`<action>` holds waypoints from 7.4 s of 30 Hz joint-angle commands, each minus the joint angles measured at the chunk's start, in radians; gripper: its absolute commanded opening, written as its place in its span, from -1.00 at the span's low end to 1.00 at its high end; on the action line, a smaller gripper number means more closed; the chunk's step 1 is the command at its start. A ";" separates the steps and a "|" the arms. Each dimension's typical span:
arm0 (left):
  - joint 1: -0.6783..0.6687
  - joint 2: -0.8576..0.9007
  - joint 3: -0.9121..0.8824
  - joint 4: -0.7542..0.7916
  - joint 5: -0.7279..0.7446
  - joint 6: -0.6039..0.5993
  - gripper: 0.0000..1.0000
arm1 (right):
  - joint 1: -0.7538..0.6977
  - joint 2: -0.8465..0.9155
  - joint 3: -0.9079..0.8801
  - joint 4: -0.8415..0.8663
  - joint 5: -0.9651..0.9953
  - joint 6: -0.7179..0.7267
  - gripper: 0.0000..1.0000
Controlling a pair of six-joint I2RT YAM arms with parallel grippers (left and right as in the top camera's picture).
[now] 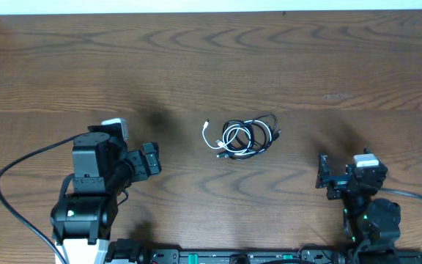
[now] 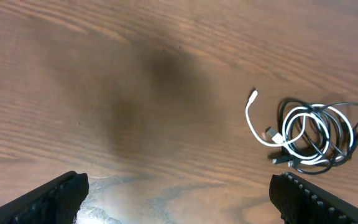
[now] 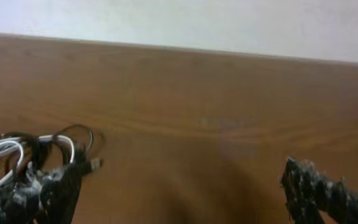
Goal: Untangle cables
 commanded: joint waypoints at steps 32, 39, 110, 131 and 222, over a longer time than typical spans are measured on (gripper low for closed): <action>-0.347 0.484 0.264 0.124 -0.029 0.017 0.96 | -0.007 1.033 0.768 -0.459 -0.314 0.024 0.98; -0.446 0.674 0.264 0.296 0.027 0.017 0.95 | -0.007 1.033 0.768 -0.470 -0.350 0.024 0.99; -0.600 0.765 0.263 0.304 0.228 -0.096 -0.85 | 0.135 1.294 0.765 -0.403 -0.466 0.061 0.52; -0.634 0.765 0.263 0.289 0.215 -0.095 -0.85 | 0.266 1.608 0.765 -0.078 -0.460 0.255 -0.25; -0.536 0.785 0.261 0.315 -0.142 -0.078 -0.85 | 0.227 1.441 0.766 -0.359 -0.389 0.291 -0.98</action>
